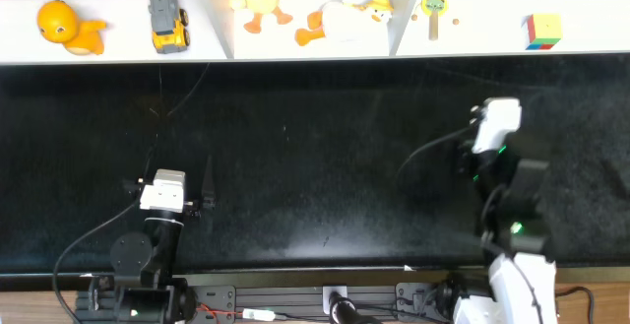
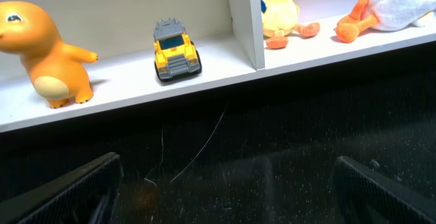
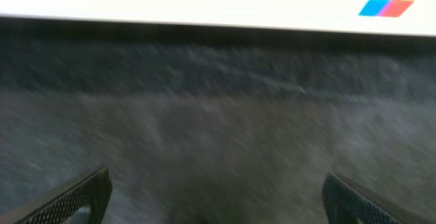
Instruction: Store Toys
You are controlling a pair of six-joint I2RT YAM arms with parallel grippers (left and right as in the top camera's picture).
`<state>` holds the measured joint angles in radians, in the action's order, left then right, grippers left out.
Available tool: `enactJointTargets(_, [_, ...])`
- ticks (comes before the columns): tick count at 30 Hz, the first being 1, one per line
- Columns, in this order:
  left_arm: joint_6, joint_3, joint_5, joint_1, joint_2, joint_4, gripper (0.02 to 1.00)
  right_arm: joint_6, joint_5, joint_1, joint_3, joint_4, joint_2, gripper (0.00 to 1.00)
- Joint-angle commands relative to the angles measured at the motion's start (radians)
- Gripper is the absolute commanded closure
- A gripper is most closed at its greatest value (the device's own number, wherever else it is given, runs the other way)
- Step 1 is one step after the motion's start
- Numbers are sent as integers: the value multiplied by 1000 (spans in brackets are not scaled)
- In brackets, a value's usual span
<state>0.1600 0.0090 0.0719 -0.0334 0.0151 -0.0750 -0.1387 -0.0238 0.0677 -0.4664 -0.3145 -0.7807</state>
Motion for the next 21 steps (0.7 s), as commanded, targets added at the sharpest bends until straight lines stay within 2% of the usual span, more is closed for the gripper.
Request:
enactJointTargets(1, [-11, -1, 13, -9, -12, -2, 23, 204, 73, -80, 148, 125, 188, 5])
enactJointTargets(4, [-11, -1, 13, -9, -12, -2, 23, 267, 58, -90, 261, 257, 325, 5])
enactJointTargets(8, [-11, -1, 13, -9, -12, -2, 23, 266, 39, -90, 369, 348, 467, 7])
enactJointTargets(14, [-11, -1, 13, -9, -12, -3, 25, 266, 31, -94, 463, 319, 582, 5])
enactJointTargets(17, [-11, -1, 13, -9, -12, -2, 23, 266, -18, -109, 462, 235, 632, 5])
enactJointTargets(21, [-11, -1, 13, -9, -12, -3, 23, 266, -12, -127, 462, 240, 687, 7])
